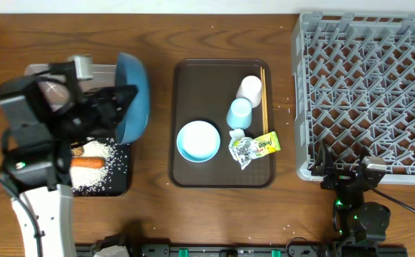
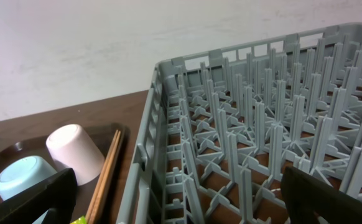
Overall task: Sort waste into correct bins and load items into the dishwasher rack
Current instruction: 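Carry the blue bowl back to the brown tray with the left gripper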
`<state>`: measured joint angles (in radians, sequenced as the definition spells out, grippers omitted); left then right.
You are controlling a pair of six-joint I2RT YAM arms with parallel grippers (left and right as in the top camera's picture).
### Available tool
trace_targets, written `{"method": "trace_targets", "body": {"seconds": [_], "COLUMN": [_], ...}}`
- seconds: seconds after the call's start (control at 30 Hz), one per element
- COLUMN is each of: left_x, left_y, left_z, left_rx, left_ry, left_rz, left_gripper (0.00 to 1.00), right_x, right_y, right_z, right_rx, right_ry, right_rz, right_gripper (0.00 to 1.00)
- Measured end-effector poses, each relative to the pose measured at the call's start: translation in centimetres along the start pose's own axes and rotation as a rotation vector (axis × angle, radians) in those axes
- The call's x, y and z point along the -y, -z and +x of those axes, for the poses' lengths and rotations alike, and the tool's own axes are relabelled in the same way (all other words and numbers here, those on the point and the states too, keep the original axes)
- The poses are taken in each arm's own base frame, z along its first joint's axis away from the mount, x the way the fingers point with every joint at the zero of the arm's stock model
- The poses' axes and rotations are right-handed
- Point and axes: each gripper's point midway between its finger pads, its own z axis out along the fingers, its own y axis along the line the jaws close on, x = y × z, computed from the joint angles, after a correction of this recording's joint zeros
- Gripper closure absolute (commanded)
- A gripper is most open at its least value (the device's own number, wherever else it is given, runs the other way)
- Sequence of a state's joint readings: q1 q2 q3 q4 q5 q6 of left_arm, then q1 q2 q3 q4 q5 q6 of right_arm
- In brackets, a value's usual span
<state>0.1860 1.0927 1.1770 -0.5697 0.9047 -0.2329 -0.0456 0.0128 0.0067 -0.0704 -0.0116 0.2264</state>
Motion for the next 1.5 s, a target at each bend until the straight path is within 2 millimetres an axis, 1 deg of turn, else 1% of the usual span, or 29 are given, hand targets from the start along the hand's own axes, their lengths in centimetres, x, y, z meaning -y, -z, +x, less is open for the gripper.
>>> {"method": "trace_targets", "body": {"seconds": [0.17, 0.4, 0.53, 0.6, 0.73, 0.87, 1.0, 1.03, 1.1, 1.27, 1.5], "left_x": [1.0, 1.0, -0.3, -0.8, -2.4, -4.3, -5.8, -6.1, -6.5, -6.3, -5.5], "left_y": [-4.6, -12.6, -17.4, -19.4, -22.9, -24.8, -25.4, -25.4, -25.5, -25.6, -25.7], "left_z": [0.3, 2.1, 4.5, 5.8, 8.2, 10.3, 10.9, 11.0, 11.0, 10.8, 11.2], "left_rx": [-0.013, -0.058, -0.116, -0.143, -0.184, -0.223, -0.235, -0.236, -0.235, -0.224, -0.243], "left_ry": [-0.125, -0.237, -0.269, -0.276, -0.292, -0.301, -0.310, -0.311, -0.310, -0.316, -0.308], "left_rz": [-0.072, -0.127, -0.156, -0.161, -0.188, -0.249, -0.297, -0.307, -0.321, -0.318, -0.267], "left_gripper": [0.94, 0.94, 0.94, 0.94, 0.94, 0.94, 0.93, 0.89, 0.76, 0.75, 0.75], "right_x": [0.0, 0.0, 0.0, 0.0, 0.0, 0.0, 0.0, 0.0, 0.0, 0.0, 0.0], "right_y": [0.0, 0.0, 0.0, 0.0, 0.0, 0.0, 0.0, 0.0, 0.0, 0.0, 0.0], "right_z": [0.0, 0.0, 0.0, 0.0, 0.0, 0.0, 0.0, 0.0, 0.0, 0.0, 0.0], "right_rx": [0.000, 0.000, 0.000, 0.000, 0.000, 0.000, 0.000, 0.000, 0.000, 0.000, 0.000], "right_ry": [0.000, 0.000, 0.000, 0.000, 0.000, 0.000, 0.000, 0.000, 0.000, 0.000, 0.000], "right_rz": [0.000, 0.000, 0.000, 0.000, 0.000, 0.000, 0.000, 0.000, 0.000, 0.000, 0.000], "right_gripper": [0.01, 0.01, 0.01, 0.01, 0.01, 0.01, 0.01, 0.01, 0.01, 0.01, 0.01]}}
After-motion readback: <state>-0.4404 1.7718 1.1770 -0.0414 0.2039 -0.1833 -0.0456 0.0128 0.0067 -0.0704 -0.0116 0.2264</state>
